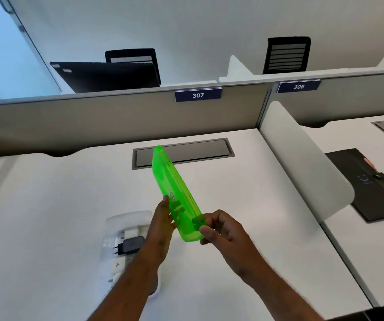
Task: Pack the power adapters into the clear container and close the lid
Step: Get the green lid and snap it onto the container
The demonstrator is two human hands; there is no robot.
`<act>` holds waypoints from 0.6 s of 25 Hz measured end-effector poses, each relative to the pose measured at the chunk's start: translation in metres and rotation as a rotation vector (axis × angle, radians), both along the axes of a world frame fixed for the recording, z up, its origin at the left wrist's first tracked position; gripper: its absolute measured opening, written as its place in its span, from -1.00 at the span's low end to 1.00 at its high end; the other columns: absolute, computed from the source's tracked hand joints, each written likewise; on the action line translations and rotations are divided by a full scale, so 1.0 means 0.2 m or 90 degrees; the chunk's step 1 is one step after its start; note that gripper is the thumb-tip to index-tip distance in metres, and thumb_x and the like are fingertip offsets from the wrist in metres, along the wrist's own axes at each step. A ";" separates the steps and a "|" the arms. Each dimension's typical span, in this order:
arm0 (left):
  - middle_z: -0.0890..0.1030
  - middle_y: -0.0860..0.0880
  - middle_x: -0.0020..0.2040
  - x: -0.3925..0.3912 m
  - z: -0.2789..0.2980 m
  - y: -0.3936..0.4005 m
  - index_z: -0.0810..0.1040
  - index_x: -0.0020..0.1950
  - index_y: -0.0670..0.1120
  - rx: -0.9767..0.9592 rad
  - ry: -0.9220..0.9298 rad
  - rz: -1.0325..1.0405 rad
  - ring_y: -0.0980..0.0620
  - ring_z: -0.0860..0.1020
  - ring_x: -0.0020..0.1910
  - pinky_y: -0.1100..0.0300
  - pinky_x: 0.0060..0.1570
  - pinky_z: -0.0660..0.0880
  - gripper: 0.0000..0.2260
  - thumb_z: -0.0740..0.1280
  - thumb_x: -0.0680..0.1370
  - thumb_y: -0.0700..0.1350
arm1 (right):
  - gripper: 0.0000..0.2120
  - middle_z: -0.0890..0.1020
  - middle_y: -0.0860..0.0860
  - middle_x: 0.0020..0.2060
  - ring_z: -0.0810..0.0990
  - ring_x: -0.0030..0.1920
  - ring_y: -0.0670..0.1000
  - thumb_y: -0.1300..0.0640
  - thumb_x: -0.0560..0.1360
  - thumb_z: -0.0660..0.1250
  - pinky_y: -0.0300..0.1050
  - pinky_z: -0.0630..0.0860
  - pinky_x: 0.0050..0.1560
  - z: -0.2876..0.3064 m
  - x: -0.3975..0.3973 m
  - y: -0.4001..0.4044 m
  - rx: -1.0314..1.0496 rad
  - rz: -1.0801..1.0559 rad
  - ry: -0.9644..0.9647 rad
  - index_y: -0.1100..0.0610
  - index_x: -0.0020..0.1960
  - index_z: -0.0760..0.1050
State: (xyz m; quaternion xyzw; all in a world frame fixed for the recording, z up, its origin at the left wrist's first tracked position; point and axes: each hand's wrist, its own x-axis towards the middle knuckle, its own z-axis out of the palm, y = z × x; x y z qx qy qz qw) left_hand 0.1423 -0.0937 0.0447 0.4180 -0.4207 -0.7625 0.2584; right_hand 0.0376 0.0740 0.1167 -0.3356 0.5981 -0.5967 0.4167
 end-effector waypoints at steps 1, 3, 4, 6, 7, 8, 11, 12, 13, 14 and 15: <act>0.70 -0.08 0.22 0.06 0.02 -0.03 0.55 0.33 0.00 -0.001 0.005 0.016 -0.12 0.65 0.23 -0.17 0.30 0.55 -0.62 0.17 0.67 0.18 | -0.86 0.68 0.05 0.05 0.63 -0.04 -0.01 0.16 0.54 0.38 -0.06 0.60 0.00 0.00 0.05 -0.03 -0.009 0.008 -0.025 0.22 -0.04 0.47; 0.74 -0.06 0.08 0.18 0.04 -0.09 0.58 0.24 -0.05 -0.016 0.004 0.042 -0.09 0.70 0.09 -0.14 0.22 0.59 -0.70 0.20 0.68 0.08 | -0.85 0.68 0.12 0.02 0.63 -0.04 0.01 0.17 0.53 0.38 -0.02 0.61 0.00 -0.01 0.13 -0.08 -0.019 0.021 -0.070 0.25 -0.03 0.48; 0.73 -0.07 0.03 0.24 0.05 -0.11 0.58 0.23 -0.08 -0.024 0.000 0.056 -0.08 0.70 0.03 -0.13 0.17 0.60 -0.72 0.23 0.67 0.06 | -0.84 0.66 0.19 0.01 0.61 -0.05 0.02 0.18 0.53 0.38 0.00 0.62 0.00 -0.01 0.16 -0.10 -0.020 0.030 -0.081 0.26 -0.03 0.48; 0.70 -0.10 0.06 0.36 0.03 -0.16 0.55 0.27 -0.12 -0.015 -0.008 0.096 -0.10 0.69 0.02 -0.13 0.09 0.63 -0.67 0.33 0.60 0.06 | -0.83 0.64 0.29 0.03 0.60 -0.05 0.04 0.20 0.51 0.38 0.03 0.62 -0.02 -0.02 0.23 -0.15 -0.008 0.048 -0.075 0.29 -0.01 0.48; 0.71 -0.10 0.09 0.42 0.02 -0.18 0.54 0.29 -0.11 -0.013 -0.015 0.107 -0.11 0.70 0.03 -0.13 0.06 0.65 -0.64 0.38 0.57 0.06 | -0.81 0.65 0.27 0.03 0.61 -0.06 0.04 0.21 0.51 0.38 0.03 0.62 -0.04 -0.03 0.25 -0.16 0.002 0.054 -0.066 0.30 0.03 0.47; 0.73 -0.08 0.11 0.47 0.02 -0.19 0.54 0.30 -0.08 -0.021 -0.025 0.114 -0.12 0.71 0.05 -0.14 0.04 0.66 -0.62 0.43 0.55 0.06 | -0.79 0.67 0.24 0.03 0.62 -0.06 0.05 0.22 0.50 0.37 0.04 0.62 -0.07 -0.04 0.27 -0.18 0.014 0.060 -0.056 0.30 0.07 0.46; 0.73 -0.09 0.14 0.64 -0.02 -0.22 0.49 0.33 -0.07 -0.063 -0.076 0.097 -0.16 0.71 0.12 -0.22 0.11 0.65 -0.43 0.54 0.43 0.13 | -0.73 0.71 0.21 0.00 0.69 -0.09 0.13 0.19 0.53 0.37 0.01 0.58 -0.15 -0.06 0.38 -0.23 0.053 0.066 -0.048 0.22 0.19 0.45; 0.73 -0.10 0.14 0.69 -0.03 -0.22 0.48 0.33 -0.06 -0.084 -0.095 0.078 -0.15 0.71 0.12 -0.23 0.12 0.65 -0.42 0.54 0.41 0.14 | -0.74 0.72 0.21 -0.02 0.70 -0.13 0.16 0.19 0.56 0.39 0.01 0.57 -0.16 -0.07 0.41 -0.25 0.063 0.063 -0.049 0.19 0.21 0.44; 0.73 -0.09 0.14 0.74 -0.03 -0.21 0.47 0.32 -0.03 -0.102 -0.111 0.060 -0.12 0.72 0.10 -0.20 0.10 0.66 -0.45 0.55 0.42 0.13 | -0.76 0.72 0.20 -0.04 0.70 -0.18 0.18 0.19 0.60 0.37 0.00 0.56 -0.18 -0.08 0.44 -0.26 0.072 0.058 -0.043 0.16 0.23 0.43; 0.73 -0.09 0.14 0.78 -0.04 -0.20 0.47 0.30 0.00 -0.109 -0.121 0.048 -0.09 0.73 0.07 -0.14 0.08 0.67 -0.50 0.55 0.46 0.09 | -0.76 0.73 0.20 -0.07 0.69 -0.23 0.19 0.20 0.62 0.35 -0.02 0.57 -0.21 -0.10 0.47 -0.28 0.081 0.049 -0.034 0.13 0.26 0.41; 0.73 -0.08 0.13 0.82 -0.05 -0.18 0.46 0.30 0.01 -0.106 -0.128 0.040 -0.07 0.73 0.05 -0.09 0.05 0.67 -0.55 0.54 0.49 0.03 | -0.74 0.73 0.19 -0.08 0.69 -0.27 0.19 0.19 0.62 0.33 -0.05 0.57 -0.25 -0.11 0.50 -0.29 0.092 0.040 -0.030 0.09 0.28 0.39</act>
